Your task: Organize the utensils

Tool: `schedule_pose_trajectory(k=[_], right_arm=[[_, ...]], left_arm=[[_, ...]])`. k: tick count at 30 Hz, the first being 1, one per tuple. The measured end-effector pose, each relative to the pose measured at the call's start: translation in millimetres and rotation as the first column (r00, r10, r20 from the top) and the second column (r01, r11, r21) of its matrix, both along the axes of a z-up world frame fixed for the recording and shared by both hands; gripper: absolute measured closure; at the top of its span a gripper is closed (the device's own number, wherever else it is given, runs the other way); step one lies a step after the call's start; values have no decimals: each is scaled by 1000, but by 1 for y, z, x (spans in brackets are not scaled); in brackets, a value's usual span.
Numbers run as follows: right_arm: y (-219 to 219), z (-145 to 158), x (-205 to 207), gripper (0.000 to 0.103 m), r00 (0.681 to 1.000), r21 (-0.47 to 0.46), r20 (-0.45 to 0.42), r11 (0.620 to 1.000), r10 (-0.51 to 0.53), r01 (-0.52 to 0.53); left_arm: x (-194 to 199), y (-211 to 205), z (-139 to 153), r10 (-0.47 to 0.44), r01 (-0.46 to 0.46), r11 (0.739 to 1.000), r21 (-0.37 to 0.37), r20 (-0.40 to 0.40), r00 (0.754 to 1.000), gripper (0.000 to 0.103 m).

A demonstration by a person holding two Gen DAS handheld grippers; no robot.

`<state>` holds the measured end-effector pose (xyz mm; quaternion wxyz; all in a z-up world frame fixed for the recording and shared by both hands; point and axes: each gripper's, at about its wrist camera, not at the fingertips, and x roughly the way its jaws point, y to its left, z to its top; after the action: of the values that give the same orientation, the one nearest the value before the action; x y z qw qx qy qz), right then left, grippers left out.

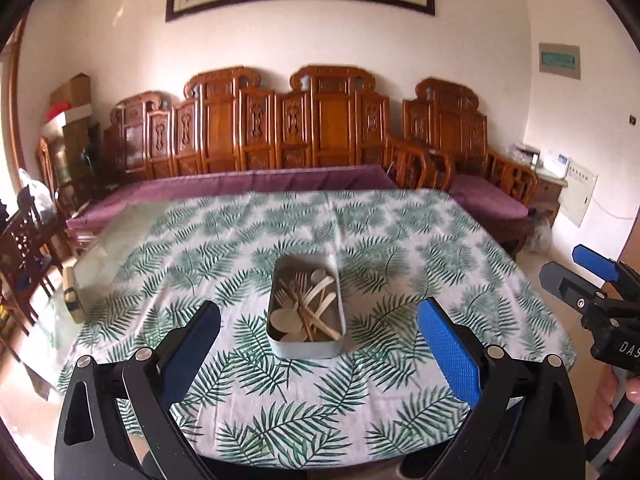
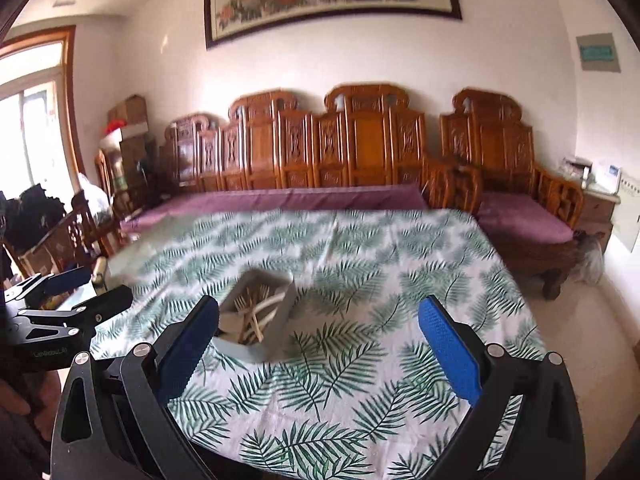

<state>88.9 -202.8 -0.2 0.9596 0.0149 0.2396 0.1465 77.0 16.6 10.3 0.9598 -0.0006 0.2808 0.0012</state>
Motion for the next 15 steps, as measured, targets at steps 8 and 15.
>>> schedule_pose_trajectory(k=[8,15], right_arm=[[-12,29,-37,3,997,17,76,1000,-18,16],[-14,34,-44,3,996,22,85,1000,-23,21]], left_arm=[[-40,-3,40,9,-10,1000,7,106,994,8],[-47,-5,44,7,-7,1000,6,126,992,8]])
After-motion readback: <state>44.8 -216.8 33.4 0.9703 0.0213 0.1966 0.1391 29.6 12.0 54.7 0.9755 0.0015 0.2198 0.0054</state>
